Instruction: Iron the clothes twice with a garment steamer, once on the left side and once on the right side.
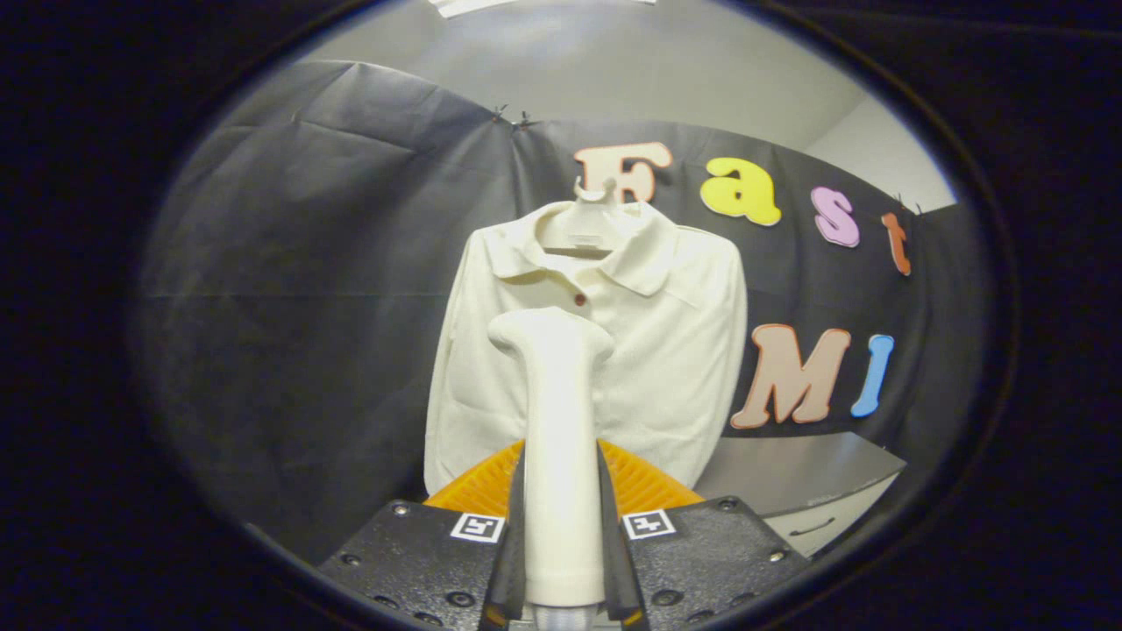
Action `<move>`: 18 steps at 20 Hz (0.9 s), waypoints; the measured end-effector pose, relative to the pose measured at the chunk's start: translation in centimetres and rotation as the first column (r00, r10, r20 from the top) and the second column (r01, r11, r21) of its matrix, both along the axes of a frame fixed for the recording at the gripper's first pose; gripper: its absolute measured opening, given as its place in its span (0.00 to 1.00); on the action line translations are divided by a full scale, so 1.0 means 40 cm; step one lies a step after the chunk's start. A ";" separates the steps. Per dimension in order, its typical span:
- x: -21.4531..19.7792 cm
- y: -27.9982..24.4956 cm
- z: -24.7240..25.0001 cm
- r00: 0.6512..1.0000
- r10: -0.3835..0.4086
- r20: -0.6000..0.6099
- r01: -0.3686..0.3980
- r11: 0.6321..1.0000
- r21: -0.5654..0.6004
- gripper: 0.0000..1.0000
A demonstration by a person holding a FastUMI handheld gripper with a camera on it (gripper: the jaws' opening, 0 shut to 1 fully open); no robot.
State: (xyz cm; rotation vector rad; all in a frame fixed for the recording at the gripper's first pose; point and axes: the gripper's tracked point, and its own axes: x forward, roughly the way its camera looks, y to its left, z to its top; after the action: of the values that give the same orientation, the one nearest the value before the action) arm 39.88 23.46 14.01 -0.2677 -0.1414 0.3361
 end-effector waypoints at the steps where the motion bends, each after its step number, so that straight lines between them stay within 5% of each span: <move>1: 0.018 0.030 -0.006 1.000 0.010 0.000 -0.010 1.000 0.016 0.35; 7: 0.149 0.131 -0.057 1.000 0.019 -0.017 -0.017 0.995 0.101 0.35; 10: 0.199 0.164 -0.149 0.992 0.034 -0.123 -0.019 0.993 0.118 0.35; 18: 0.272 0.206 -0.223 0.975 -0.021 -0.221 0.047 0.992 0.113 0.34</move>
State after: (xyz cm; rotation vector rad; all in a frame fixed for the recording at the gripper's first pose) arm 50.77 31.70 5.08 -0.1143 0.0615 0.3197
